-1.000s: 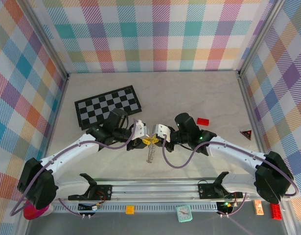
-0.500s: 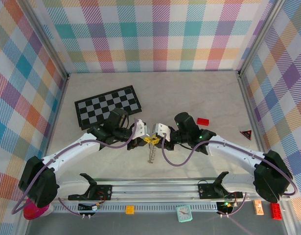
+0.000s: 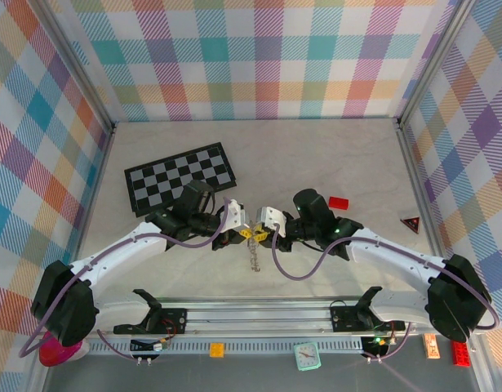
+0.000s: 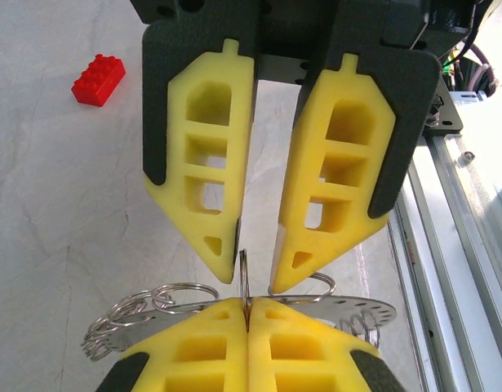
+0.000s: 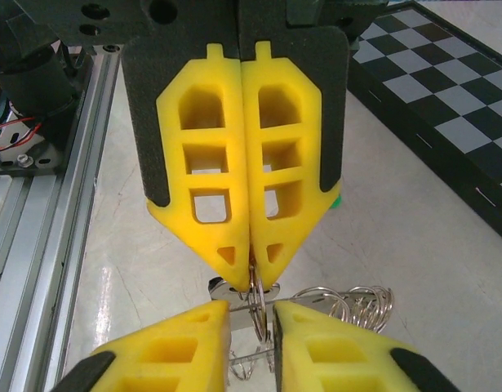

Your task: Put the keys on the keyring

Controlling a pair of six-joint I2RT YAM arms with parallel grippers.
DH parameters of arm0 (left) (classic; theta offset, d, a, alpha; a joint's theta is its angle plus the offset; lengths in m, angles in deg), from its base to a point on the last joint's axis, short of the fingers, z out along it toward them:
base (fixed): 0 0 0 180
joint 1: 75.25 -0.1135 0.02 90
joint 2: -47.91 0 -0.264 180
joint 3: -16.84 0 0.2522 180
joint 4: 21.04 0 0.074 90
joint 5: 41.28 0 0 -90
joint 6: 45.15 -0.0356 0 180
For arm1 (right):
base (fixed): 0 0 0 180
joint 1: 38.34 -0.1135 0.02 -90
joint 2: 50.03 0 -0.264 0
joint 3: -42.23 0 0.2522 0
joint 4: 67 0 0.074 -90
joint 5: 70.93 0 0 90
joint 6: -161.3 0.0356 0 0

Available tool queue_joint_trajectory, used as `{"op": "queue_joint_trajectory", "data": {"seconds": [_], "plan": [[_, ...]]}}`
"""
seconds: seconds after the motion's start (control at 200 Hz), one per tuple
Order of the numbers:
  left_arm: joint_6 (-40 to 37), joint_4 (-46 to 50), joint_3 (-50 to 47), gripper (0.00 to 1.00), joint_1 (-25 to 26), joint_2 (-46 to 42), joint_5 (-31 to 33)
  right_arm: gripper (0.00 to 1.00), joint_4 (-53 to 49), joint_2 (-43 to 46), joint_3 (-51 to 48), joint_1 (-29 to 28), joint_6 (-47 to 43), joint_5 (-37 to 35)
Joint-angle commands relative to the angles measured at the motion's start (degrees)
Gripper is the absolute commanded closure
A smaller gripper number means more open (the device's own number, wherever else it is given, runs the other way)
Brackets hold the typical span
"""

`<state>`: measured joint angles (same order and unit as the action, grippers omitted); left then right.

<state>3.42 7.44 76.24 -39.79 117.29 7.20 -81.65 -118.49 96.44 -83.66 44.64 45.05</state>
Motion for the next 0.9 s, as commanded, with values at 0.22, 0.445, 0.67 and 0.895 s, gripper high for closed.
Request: {"op": "queue_joint_trajectory", "data": {"seconds": [0.22,0.445,0.67,0.895], "plan": [[-0.6,-1.7,-0.1,0.97,-0.3,-0.4,-1.8,1.0,0.0,-1.1,1.1,0.2,-1.1,1.7],[-0.1,-1.6,0.7,0.87,0.2,-0.4,-0.3,1.0,-1.2,-1.2,2.7,0.1,-1.2,2.9],[-0.1,-1.4,1.3,0.85,0.6,-0.3,0.6,1.0,-1.8,-1.8,3.4,-0.1,-1.1,3.3],[-0.1,-1.0,1.7,0.85,0.9,0.4,0.6,1.0,-0.9,-2.1,3.8,-0.3,-0.5,4.2]]}}
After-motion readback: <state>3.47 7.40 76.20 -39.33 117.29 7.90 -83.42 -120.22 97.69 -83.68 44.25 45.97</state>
